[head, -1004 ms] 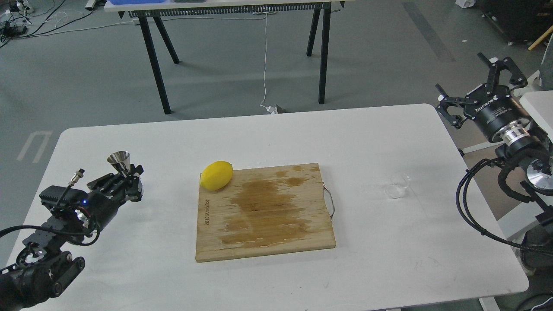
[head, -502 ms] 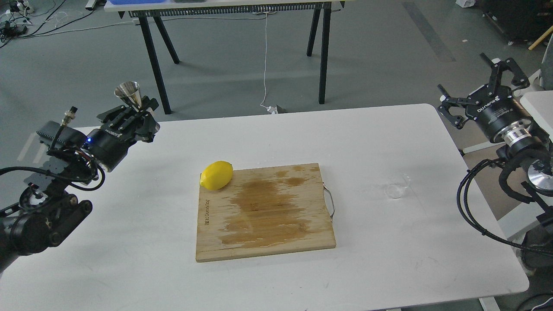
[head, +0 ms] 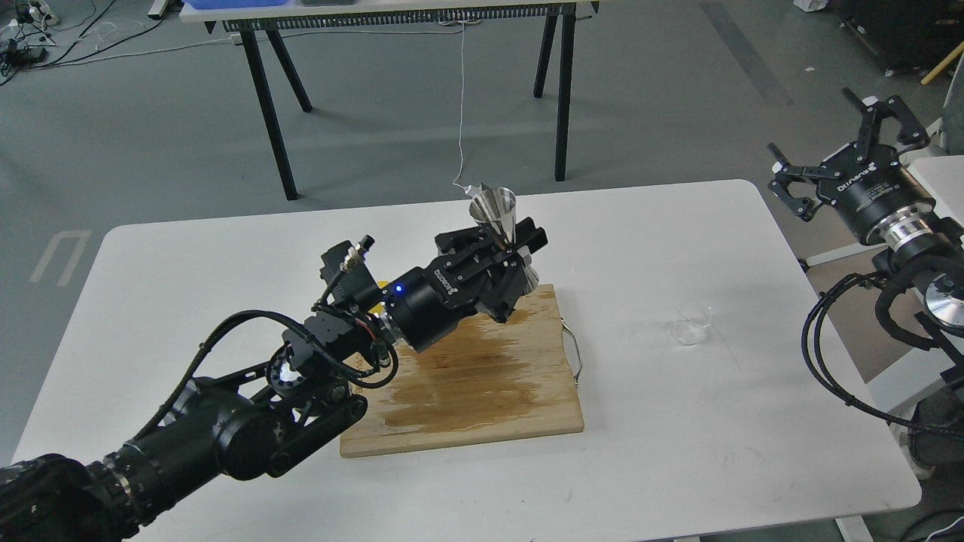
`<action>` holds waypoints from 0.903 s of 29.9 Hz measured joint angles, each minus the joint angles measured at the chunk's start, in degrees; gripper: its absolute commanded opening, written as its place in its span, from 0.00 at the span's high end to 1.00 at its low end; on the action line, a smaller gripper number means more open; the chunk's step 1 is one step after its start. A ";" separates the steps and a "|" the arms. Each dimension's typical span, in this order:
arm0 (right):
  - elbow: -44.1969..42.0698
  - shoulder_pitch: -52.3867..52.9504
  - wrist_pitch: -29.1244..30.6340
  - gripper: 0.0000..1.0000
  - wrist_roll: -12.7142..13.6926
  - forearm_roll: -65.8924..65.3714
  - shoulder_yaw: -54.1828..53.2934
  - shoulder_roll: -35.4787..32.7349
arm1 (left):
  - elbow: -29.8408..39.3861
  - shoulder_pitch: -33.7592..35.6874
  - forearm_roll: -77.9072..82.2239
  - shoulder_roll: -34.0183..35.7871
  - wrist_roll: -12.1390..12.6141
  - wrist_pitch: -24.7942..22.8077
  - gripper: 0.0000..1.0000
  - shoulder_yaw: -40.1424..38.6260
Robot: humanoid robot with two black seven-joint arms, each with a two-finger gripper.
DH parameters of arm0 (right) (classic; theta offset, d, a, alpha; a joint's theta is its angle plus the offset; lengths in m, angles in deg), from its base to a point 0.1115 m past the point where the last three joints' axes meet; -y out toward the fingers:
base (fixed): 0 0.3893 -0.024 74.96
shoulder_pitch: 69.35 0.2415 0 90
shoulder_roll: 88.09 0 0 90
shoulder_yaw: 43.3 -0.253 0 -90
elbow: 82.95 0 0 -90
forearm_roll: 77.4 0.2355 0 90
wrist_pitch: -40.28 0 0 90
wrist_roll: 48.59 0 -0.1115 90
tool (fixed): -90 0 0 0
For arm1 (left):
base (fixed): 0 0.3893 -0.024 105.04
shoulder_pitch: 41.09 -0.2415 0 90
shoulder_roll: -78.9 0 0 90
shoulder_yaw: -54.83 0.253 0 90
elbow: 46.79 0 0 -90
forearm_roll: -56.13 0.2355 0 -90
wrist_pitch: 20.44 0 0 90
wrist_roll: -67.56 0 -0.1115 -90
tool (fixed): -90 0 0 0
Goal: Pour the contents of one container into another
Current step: 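Lift the jigger with the left gripper and carry it over the board, then lower the jigger onto the board beside the lemon with the left gripper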
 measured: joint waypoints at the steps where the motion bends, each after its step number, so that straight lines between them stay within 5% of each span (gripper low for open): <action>1: -0.02 0.07 0.00 0.01 0.00 0.00 0.10 0.00 | -1.25 -0.62 1.14 -1.19 0.00 0.00 0.95 0.23; 10: -0.05 0.44 0.00 0.01 0.00 0.00 0.38 -0.15 | -16.12 -2.37 4.52 -4.06 0.01 0.00 0.95 6.35; 16: 0.02 0.44 0.00 0.01 0.00 0.00 0.28 -0.36 | -19.98 -2.36 4.41 -4.11 0.00 0.00 0.93 7.00; 27: 0.05 0.34 0.00 0.01 0.00 0.02 0.27 -0.01 | -21.94 -2.37 4.29 -4.10 0.00 0.00 0.70 7.21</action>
